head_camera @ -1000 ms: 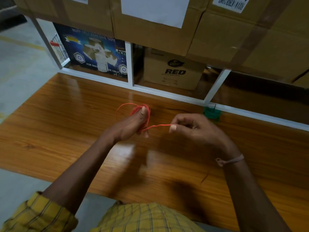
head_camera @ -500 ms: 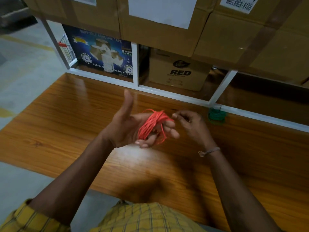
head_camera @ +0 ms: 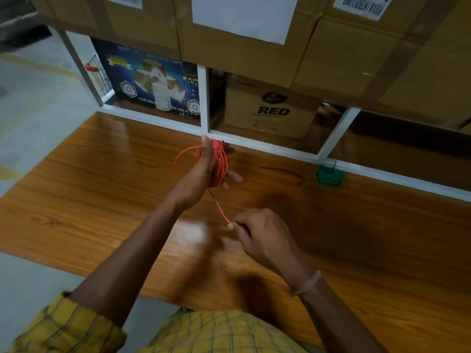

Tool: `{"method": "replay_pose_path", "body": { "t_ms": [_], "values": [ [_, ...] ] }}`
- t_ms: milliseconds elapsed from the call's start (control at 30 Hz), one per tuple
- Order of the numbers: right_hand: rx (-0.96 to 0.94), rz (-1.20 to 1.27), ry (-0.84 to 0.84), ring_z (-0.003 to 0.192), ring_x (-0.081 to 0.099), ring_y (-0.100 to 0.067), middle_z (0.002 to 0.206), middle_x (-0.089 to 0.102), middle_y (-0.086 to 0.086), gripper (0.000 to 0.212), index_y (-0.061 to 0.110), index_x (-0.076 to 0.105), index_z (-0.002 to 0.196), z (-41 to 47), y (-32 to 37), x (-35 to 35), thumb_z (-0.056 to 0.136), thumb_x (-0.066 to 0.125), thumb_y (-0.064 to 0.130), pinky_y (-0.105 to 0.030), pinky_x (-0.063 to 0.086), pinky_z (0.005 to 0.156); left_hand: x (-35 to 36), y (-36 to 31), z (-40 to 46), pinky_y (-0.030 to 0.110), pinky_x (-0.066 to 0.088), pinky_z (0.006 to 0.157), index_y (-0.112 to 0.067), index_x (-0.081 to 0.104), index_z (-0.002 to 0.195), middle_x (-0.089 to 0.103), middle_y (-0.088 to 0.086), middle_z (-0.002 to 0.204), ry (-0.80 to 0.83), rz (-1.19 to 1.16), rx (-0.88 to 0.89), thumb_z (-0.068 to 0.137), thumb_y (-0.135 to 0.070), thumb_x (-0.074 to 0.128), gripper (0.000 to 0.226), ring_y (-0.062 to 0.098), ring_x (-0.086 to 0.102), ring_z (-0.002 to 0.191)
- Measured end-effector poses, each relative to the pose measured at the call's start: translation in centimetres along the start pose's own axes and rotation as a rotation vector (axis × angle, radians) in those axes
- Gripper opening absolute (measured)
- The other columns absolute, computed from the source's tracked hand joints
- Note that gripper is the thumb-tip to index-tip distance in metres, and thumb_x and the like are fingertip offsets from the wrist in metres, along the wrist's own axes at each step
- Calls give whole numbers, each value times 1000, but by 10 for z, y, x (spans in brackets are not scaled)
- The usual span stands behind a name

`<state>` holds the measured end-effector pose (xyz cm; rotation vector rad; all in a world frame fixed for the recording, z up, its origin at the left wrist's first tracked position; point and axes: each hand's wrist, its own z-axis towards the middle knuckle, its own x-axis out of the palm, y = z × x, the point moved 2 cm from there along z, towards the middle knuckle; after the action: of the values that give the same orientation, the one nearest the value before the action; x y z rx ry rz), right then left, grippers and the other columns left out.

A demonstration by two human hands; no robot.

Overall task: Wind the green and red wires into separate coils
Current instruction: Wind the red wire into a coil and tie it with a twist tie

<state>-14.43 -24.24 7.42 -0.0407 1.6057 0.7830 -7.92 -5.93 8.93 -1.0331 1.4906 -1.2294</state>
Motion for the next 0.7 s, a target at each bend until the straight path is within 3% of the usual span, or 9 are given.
{"method": "replay_pose_path", "body": {
  "t_ms": [67,167,267,400,500,567,600,633,700],
  "values": [
    [-25,1,-109,71,51,-12,78,57,8,27,26,66,81,-2,3,-17,101,56,43,-32,36,60,2,3,-3,53,45,114,-27,45,150,80,13,108,35,88,-35,91,-79,-5,93,32,73,101],
    [-33,0,-263,70,45,-6,82,51,9,19,29,64,84,1,0,-40,98,66,41,-22,29,57,7,-3,-8,42,54,104,-25,47,152,78,9,102,105,135,-89,81,-94,-2,111,25,74,99],
    [-37,59,-362,75,49,-5,88,53,10,20,23,67,86,14,-10,-52,94,72,41,-17,33,61,10,-11,-12,19,57,80,-16,57,141,72,10,92,183,178,-128,95,-73,-7,98,11,70,80],
    [-63,141,-487,74,53,-7,84,60,7,18,18,73,86,27,-20,-60,94,76,34,-23,42,60,12,-12,-11,18,50,61,-7,66,116,74,-2,86,325,188,-126,98,-70,3,92,9,63,70],
    [-45,131,-516,77,59,-11,84,66,5,8,18,78,91,27,-23,-54,93,78,26,-37,52,62,9,-12,-11,23,46,53,-4,67,112,69,9,86,349,234,-53,107,-60,34,66,15,59,66],
    [-16,135,-516,80,62,-11,86,69,5,9,18,80,95,23,-23,-50,93,77,26,-39,55,65,9,-11,-10,32,54,57,-10,67,116,71,15,92,351,355,7,99,-49,64,43,22,65,72],
    [-1,146,-520,81,63,-11,87,71,5,11,18,80,96,22,-23,-48,93,76,27,-39,57,66,9,-10,-9,37,58,67,-14,67,120,72,14,99,358,409,19,95,-46,72,41,25,69,81],
    [10,160,-525,82,64,-11,88,72,6,11,18,81,97,20,-24,-46,93,76,27,-39,57,67,9,-9,-9,39,60,75,-19,66,122,73,11,103,371,445,21,93,-44,76,39,24,71,88],
    [19,186,-524,83,65,-10,89,73,7,9,19,81,97,16,-26,-44,92,77,26,-40,57,68,9,-7,-9,37,58,70,-29,65,118,72,5,98,393,494,27,98,-40,72,24,17,69,84]
  ]
}}
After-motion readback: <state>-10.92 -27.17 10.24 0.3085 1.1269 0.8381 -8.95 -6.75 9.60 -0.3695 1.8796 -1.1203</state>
